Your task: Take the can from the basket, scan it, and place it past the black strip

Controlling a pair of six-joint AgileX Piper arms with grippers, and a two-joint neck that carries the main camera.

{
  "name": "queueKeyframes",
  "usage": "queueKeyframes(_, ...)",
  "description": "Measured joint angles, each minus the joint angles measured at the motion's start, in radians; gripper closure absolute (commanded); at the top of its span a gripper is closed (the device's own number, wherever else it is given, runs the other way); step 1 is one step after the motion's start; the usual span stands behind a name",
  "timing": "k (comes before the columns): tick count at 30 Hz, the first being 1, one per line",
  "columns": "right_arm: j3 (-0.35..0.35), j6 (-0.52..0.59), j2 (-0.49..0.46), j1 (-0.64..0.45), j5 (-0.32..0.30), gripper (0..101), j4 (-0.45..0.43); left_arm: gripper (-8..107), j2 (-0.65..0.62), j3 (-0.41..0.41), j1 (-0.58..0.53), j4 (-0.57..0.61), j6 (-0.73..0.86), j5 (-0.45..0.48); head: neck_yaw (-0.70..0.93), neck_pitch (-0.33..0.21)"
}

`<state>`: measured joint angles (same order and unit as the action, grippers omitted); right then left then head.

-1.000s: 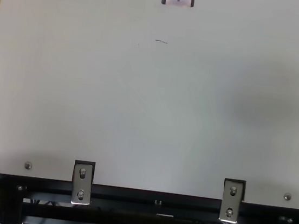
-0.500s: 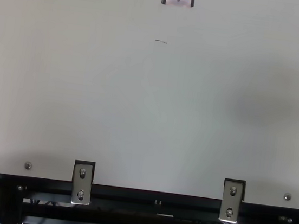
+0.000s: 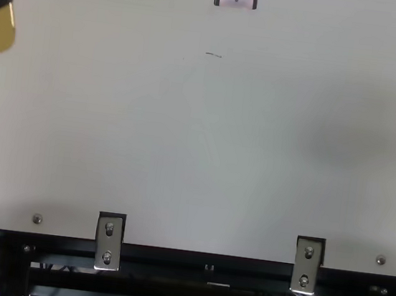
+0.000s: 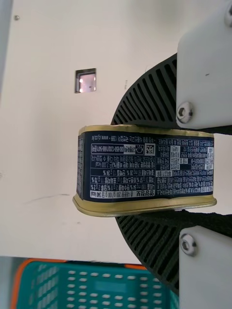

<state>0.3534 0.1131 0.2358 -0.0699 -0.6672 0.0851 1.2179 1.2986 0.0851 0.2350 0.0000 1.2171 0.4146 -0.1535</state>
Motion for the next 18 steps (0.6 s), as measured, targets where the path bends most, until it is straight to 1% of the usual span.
queueKeyframes(7, 0.0, 0.0, 0.0, 0.0, 0.0, 0, 0.0, 89, 0.047, -0.067, -0.044, 0.033, -0.128, 0.001, 0.0, 0.0)
queueKeyframes(13, 0.0, 0.0, 0.0, 0.0, 0.0, 0, 0.0, 89, 0.067, -0.133, -0.072, 0.131, -0.253, 0.001, 0.0, 0.0)
queueKeyframes(18, 0.0, 0.0, 0.0, 0.0, 0.0, 0, 0.0, 89, 0.06, -0.162, -0.099, 0.215, -0.346, 0.003, 0.0, 0.0)
